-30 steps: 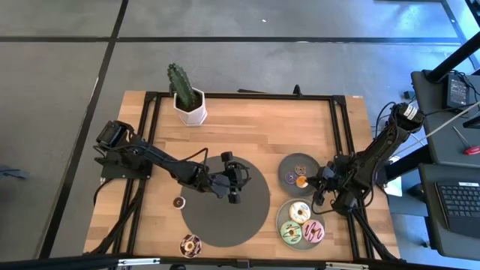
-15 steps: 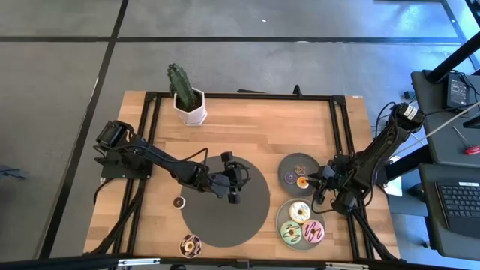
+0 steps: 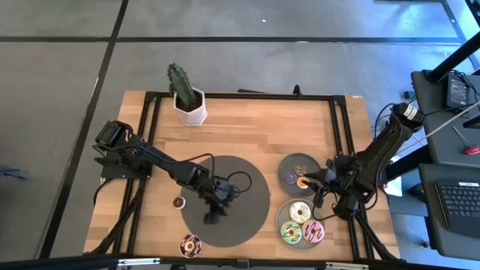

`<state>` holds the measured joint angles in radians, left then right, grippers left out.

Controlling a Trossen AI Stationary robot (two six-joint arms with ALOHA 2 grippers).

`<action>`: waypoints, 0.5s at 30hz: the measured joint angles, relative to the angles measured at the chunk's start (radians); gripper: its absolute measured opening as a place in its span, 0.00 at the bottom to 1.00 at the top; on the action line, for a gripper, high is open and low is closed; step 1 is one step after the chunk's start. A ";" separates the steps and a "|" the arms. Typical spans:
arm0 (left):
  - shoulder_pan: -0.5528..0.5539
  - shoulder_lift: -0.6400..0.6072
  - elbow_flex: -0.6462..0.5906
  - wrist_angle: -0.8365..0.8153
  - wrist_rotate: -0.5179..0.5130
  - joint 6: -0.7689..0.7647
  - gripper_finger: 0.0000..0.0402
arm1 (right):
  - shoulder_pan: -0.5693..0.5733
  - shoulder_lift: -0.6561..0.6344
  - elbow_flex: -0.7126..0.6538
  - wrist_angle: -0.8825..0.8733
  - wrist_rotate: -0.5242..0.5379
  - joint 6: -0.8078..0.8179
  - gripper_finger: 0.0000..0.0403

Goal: Pick & Place donuts
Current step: Put the large black donut on the light gray plate

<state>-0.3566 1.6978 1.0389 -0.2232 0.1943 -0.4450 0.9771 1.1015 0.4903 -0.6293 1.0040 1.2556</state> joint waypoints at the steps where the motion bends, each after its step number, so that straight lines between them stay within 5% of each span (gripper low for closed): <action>1: -0.010 0.000 0.000 -0.026 0.030 -0.033 0.41 | 0.000 0.000 0.007 -0.001 0.019 -0.016 0.31; 15: -0.199 0.018 0.000 -0.096 -0.055 -0.085 0.35 | -0.009 0.000 0.022 0.013 0.078 -0.058 0.31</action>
<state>-0.5561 1.7161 1.0389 -0.3193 0.1395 -0.5296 0.9677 1.1015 0.5121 -0.6167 1.0824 1.1972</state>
